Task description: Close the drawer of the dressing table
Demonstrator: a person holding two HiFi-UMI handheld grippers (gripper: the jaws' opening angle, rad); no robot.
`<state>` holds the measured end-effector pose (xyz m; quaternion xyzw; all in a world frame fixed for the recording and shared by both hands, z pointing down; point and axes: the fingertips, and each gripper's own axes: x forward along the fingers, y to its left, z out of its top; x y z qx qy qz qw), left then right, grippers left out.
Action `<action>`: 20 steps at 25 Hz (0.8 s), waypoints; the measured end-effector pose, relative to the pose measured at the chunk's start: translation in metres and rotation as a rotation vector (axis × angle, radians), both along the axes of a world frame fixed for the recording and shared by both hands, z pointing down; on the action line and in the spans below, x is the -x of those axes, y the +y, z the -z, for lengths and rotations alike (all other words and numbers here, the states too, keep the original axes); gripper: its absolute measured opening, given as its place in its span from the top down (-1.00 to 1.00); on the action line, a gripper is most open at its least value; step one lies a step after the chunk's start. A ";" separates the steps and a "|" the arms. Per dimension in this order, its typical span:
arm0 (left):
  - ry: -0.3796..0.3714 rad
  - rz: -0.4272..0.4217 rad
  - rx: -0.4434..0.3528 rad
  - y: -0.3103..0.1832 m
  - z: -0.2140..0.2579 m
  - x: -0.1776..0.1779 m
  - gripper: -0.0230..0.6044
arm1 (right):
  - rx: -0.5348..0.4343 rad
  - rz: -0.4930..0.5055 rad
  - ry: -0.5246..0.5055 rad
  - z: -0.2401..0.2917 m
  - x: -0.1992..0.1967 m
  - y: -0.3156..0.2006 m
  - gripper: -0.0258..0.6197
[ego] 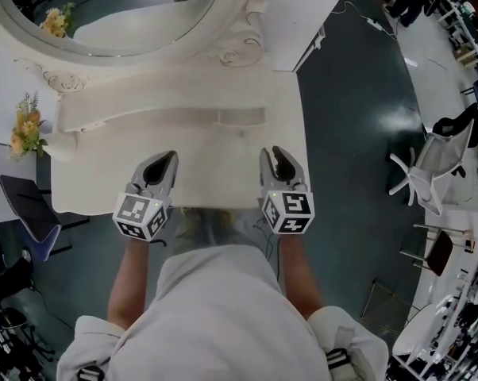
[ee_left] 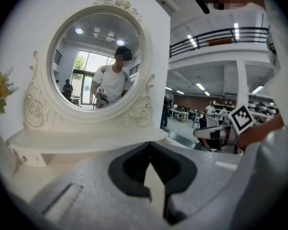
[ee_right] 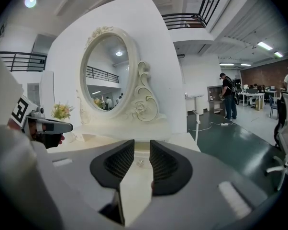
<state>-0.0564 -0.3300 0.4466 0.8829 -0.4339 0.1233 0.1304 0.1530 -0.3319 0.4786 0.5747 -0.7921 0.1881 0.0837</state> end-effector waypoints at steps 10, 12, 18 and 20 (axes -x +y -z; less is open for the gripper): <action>0.002 0.012 0.020 -0.022 -0.031 0.007 0.93 | 0.036 0.001 -0.024 -0.026 0.011 -0.020 0.61; -0.009 0.014 0.036 -0.023 -0.041 0.009 0.93 | 0.043 0.007 -0.012 -0.033 0.015 -0.022 0.61; -0.011 0.027 0.082 -0.026 -0.067 0.016 0.93 | 0.072 0.004 0.008 -0.056 0.025 -0.030 0.61; -0.008 0.030 0.087 -0.027 -0.072 0.017 0.93 | 0.088 -0.007 -0.003 -0.065 0.025 -0.034 0.61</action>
